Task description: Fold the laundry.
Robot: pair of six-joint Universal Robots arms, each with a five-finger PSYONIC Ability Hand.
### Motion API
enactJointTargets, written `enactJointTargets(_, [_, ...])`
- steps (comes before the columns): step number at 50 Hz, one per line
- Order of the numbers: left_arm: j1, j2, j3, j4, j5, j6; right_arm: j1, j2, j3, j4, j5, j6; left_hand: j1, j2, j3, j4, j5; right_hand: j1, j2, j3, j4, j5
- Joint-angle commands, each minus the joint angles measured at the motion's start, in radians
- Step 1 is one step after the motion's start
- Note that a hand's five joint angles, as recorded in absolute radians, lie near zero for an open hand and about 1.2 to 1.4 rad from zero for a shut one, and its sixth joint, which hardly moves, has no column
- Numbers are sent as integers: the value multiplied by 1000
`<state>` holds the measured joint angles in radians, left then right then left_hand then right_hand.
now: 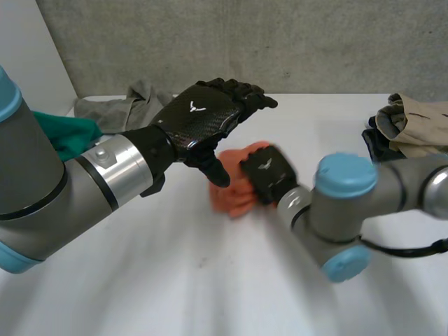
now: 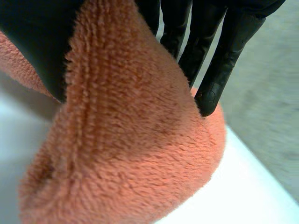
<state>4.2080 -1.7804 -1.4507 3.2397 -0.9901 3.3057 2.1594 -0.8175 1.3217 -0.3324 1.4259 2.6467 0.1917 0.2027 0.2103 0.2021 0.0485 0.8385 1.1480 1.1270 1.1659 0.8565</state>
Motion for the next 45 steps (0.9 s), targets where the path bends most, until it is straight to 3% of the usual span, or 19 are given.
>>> enactJointTargets(1, [13,12,0,2,-1,-2,-186,-98,-119,3,-82,-99,19,8,0,8,-12,558,248,269,230,365])
enactJointTargets(5, [23,18,0,2,-1,-3,-281,-121,-253,-5,-159,-85,22,11,3,11,-10,558,248,269,230,365])
enactJointTargets(11, [24,19,0,2,-1,-5,-446,-101,-450,-7,-202,-37,22,11,3,11,-10,558,248,269,230,365])
enactJointTargets(19, [24,18,-2,3,-1,-5,-650,47,-618,-59,-350,55,22,11,3,11,-10,558,248,269,230,365])
enactJointTargets(26, [24,15,-4,3,-1,-3,-776,185,-570,-260,-501,82,22,11,3,11,-10,558,248,269,230,365])
enactJointTargets(32, [24,9,-14,3,-1,2,-884,274,-462,-425,-597,212,25,14,6,14,-7,558,248,269,230,365])
enactJointTargets(40, [24,7,-20,3,-7,2,-995,268,-302,-530,-745,291,28,17,9,17,-4,558,248,269,230,365])
enactJointTargets(45, [24,12,-22,5,-15,2,-1020,262,-292,-545,-769,323,28,17,9,17,-4,558,248,269,230,365])
